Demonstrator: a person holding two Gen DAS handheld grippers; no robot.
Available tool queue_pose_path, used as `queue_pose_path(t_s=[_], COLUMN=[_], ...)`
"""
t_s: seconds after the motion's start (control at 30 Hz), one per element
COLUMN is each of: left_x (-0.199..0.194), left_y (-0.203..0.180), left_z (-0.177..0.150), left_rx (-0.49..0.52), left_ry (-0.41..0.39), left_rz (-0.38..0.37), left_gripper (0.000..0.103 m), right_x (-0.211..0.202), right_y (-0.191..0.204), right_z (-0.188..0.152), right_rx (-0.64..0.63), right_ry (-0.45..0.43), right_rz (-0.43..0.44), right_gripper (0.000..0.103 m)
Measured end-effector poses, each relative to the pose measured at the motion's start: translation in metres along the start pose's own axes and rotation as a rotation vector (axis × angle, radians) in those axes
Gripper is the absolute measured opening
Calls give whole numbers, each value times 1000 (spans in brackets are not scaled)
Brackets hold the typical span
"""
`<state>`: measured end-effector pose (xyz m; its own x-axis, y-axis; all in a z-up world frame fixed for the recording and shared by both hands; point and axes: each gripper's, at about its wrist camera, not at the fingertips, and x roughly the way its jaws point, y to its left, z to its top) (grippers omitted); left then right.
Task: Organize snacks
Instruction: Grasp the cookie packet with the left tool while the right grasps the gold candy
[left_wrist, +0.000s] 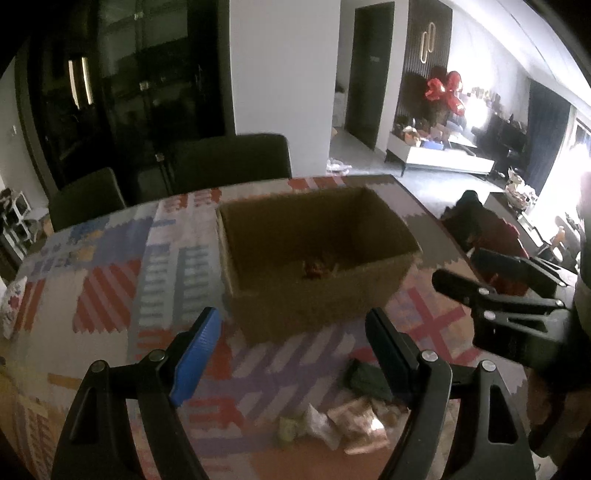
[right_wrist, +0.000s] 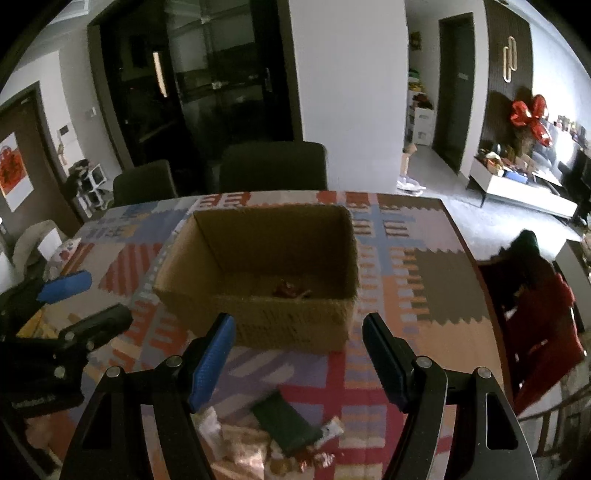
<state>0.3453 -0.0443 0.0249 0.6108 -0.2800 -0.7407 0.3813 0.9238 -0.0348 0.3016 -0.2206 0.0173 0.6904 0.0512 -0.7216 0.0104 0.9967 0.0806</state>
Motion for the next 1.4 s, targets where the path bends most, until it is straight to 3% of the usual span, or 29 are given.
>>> queue_pose_path(t_s=[0.33,0.77,1.0,1.4], left_x=[15,48,71,110], left_y=[-23,-47,-57,-64], left_z=[-53,-95,-117,-135], left_rx=[11,24,23,-26], left_ry=[104,243,311,413], left_rz=[-53,-124,-163,-209], left_gripper=[80,79,72,64], right_x=[7,29,47,77], right_y=[-15,-29,-38,-44], right_z=[-51,-107,-133,-157], right_rx=[18,64,86,104], right_ry=[102,228,298,386], right_rz=[-14,8,24,63], right_gripper=[72,72,72,59])
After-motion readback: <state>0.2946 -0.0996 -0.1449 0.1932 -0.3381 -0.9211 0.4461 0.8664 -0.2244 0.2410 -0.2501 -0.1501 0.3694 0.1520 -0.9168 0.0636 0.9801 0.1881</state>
